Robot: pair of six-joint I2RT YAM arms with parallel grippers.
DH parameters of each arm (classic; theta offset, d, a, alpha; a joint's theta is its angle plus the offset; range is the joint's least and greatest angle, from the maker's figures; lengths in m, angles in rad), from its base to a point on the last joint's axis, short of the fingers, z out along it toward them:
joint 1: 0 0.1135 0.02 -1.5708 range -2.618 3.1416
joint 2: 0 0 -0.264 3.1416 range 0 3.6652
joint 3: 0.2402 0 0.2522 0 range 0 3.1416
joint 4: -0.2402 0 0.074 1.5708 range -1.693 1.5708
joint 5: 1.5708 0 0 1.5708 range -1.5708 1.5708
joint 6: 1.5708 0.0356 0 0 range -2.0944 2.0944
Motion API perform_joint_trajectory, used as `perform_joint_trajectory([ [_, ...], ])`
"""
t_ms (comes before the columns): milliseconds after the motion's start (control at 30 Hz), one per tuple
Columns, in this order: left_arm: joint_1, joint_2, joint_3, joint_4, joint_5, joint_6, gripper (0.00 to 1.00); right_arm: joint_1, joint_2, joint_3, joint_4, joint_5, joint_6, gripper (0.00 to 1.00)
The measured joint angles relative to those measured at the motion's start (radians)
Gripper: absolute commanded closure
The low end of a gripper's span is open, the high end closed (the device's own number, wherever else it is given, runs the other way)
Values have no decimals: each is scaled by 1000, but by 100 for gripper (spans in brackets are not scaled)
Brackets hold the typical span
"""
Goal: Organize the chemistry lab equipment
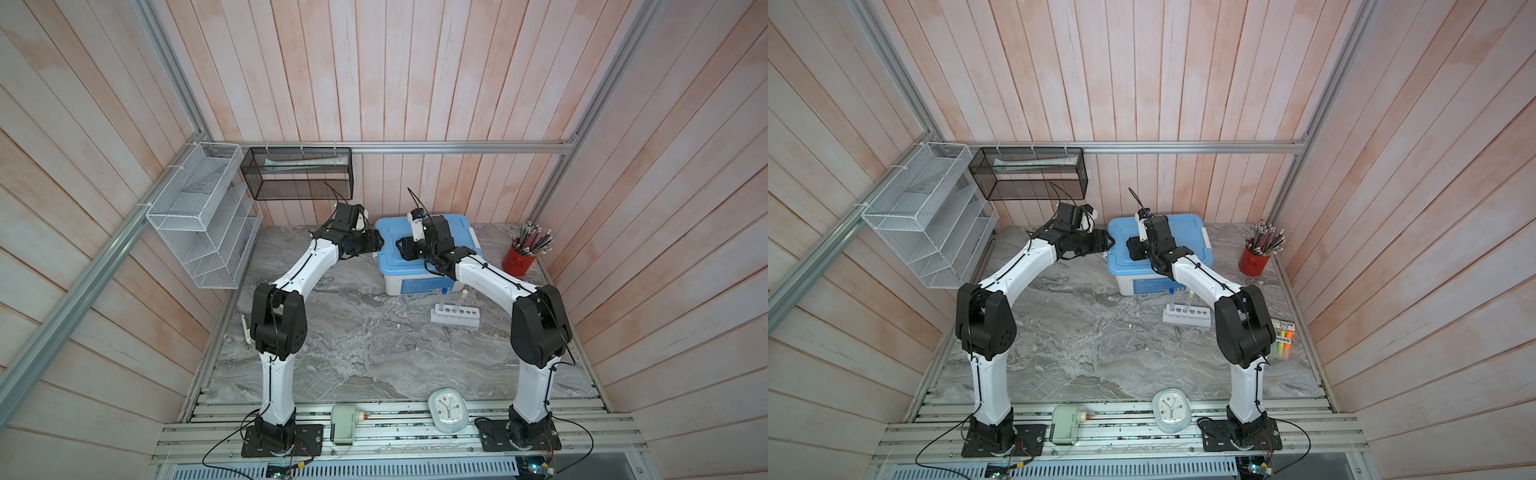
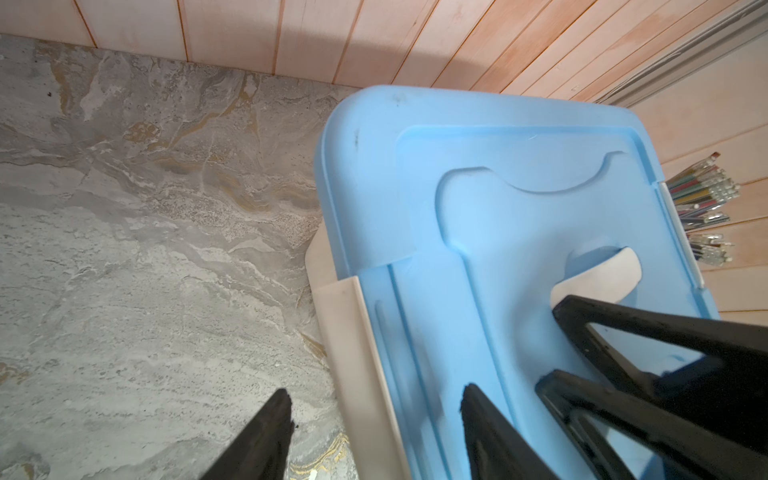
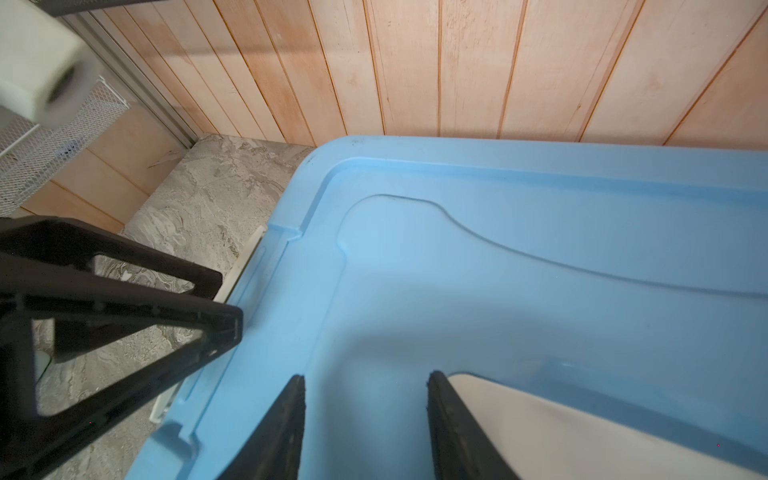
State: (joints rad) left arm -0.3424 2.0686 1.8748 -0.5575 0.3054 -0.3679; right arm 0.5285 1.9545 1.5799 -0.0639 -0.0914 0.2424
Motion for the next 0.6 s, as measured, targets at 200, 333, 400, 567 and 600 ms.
perform_joint_trajectory([
  [200,-1,5,0,0,2,-4,42,-1,2,-2,6,-3,0,52],
  [333,-1,5,6,-5,2,-3,46,-2,2,-12,23,-7,0,52],
  [400,-3,6,17,-12,2,-3,49,-3,2,-17,33,-10,0,52],
  [567,-10,15,61,-30,-4,-2,54,-6,2,-29,57,-14,0,52],
  [600,-11,19,71,-35,-8,-2,54,-6,2,-31,61,-15,1,52],
])
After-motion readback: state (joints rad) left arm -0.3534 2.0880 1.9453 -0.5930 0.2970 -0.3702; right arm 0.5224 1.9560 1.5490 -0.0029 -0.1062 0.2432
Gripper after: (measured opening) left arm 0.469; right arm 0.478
